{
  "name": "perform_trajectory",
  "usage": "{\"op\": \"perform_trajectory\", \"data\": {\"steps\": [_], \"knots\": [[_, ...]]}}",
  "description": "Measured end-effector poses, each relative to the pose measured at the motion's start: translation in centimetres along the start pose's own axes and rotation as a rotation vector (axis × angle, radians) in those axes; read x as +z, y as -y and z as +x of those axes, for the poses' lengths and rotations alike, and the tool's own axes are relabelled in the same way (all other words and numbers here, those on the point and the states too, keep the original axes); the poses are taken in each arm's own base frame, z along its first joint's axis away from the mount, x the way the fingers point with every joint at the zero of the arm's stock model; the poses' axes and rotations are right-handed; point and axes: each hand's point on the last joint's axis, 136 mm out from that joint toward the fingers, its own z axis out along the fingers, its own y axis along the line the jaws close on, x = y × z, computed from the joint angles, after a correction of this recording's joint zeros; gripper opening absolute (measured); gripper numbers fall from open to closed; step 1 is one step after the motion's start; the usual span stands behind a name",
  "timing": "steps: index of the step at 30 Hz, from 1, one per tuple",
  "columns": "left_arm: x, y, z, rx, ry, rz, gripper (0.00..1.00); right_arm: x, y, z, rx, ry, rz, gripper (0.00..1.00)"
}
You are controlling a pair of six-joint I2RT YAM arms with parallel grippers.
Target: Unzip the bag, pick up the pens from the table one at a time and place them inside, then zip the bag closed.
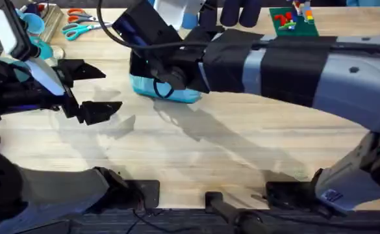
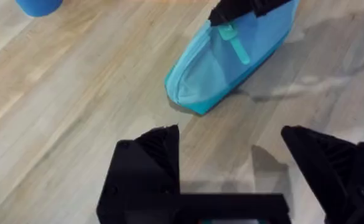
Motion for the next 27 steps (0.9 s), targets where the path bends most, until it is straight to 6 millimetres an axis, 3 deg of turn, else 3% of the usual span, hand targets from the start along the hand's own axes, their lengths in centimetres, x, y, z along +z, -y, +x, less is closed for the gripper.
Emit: {"op": "perform_trajectory", "data": {"steps": [12, 21, 27], "knots": [[0.2, -3.3, -2.2, 0.101, 0.194, -0.098, 0.993, 0.0, 0.0, 0.0, 0.000, 0.000, 0.000, 0.030], [2.7, -4.1, -0.6, -0.069, 0.366, -0.028, 0.993, 0.0, 0.0, 0.0, 0.000, 0.000, 0.000, 0.031], [5.8, -4.2, -1.1, 0.011, 0.415, 0.031, 0.994, 0.0, 0.0, 0.0, 0.001, 0.000, 0.000, 0.031]]}}
